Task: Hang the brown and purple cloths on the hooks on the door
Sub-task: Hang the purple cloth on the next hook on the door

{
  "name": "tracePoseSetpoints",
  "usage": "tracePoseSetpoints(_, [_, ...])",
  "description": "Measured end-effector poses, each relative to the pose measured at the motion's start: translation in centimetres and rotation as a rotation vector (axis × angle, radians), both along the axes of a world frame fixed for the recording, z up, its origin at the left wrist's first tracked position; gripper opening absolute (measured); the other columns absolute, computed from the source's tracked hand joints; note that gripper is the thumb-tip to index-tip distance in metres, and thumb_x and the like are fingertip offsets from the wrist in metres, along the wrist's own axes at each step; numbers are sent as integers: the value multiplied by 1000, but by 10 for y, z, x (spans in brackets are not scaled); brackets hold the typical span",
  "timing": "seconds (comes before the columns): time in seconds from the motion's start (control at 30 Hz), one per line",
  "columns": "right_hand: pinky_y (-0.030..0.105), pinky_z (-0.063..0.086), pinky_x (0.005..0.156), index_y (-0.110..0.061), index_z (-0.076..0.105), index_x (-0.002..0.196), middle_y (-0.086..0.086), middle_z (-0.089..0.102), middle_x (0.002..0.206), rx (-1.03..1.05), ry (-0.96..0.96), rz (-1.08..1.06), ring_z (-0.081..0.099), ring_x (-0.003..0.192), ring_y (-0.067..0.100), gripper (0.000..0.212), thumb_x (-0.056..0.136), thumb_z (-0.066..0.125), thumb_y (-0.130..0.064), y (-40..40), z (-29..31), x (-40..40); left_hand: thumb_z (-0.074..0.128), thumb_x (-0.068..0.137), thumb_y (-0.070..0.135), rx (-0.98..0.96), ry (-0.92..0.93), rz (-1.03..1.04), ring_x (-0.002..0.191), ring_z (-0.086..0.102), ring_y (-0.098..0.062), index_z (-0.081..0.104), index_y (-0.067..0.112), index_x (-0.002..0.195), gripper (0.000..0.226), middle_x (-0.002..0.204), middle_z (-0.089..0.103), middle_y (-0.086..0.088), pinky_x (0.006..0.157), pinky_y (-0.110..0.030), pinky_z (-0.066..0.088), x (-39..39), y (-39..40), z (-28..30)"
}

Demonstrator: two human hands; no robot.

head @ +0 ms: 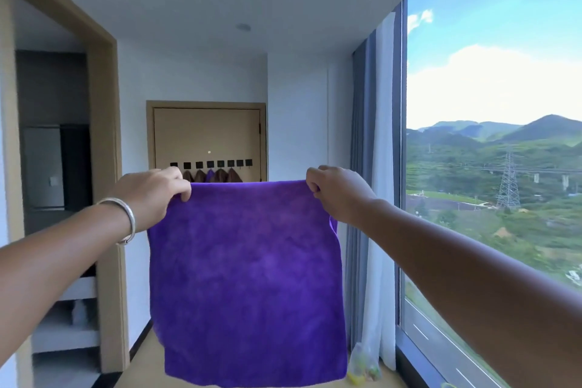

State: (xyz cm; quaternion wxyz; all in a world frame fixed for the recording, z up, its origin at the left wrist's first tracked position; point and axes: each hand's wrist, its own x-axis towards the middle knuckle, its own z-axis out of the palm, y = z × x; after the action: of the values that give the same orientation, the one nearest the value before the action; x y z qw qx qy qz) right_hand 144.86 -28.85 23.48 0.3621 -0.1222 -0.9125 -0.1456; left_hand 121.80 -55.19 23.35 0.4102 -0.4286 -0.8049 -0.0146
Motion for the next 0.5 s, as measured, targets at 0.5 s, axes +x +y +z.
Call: tracePoseSetpoints(0.5, [32,51,83,-31,57,125,-5,58,122,80,-226,204,59,103,20,46,91,44,-2,124,-47,-141,43,80,0,-167,48,57,90,47,-6,47,39,98,44,102,52,22,83,-25,40,-111,113,-64])
